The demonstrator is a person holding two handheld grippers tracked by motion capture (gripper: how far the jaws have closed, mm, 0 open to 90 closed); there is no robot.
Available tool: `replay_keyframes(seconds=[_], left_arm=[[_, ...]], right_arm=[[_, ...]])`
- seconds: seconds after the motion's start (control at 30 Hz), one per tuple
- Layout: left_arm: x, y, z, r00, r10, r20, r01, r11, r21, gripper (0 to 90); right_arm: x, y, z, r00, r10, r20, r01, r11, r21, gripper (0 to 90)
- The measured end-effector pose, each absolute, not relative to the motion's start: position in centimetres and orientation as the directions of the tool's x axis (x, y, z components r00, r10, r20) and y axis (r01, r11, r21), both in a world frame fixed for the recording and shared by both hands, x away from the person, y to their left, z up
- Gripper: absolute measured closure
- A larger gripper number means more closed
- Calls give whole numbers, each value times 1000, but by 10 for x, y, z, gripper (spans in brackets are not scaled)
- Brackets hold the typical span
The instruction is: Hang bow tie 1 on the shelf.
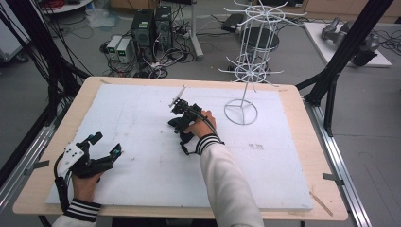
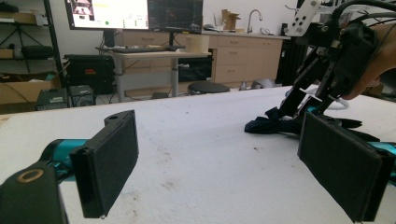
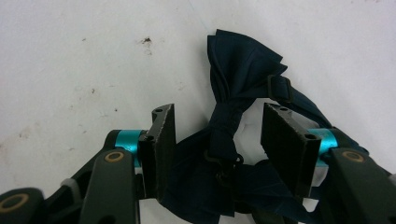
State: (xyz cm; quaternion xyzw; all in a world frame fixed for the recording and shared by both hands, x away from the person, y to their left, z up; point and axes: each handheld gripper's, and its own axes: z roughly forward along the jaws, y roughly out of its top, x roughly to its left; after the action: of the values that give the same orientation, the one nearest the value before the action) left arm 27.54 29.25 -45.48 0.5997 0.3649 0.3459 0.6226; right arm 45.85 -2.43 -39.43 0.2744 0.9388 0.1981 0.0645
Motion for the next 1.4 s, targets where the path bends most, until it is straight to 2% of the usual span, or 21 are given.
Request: replay_keyframes(seconds=[0.6, 1.03, 1.4], left_arm=[[275, 293, -455, 494, 869, -39, 8, 40, 999, 128], [275, 293, -455, 495, 868, -39, 6, 42, 999, 128], [275, 293, -455, 495, 868, -42, 7, 44, 999, 128]], right_arm=[[462, -18, -404, -831, 557, 0, 518, 773, 367, 591], [466, -20, -408, -779, 626, 33, 599, 729, 332, 733], [465, -21, -406, -781, 623, 43, 599, 728, 334, 759]])
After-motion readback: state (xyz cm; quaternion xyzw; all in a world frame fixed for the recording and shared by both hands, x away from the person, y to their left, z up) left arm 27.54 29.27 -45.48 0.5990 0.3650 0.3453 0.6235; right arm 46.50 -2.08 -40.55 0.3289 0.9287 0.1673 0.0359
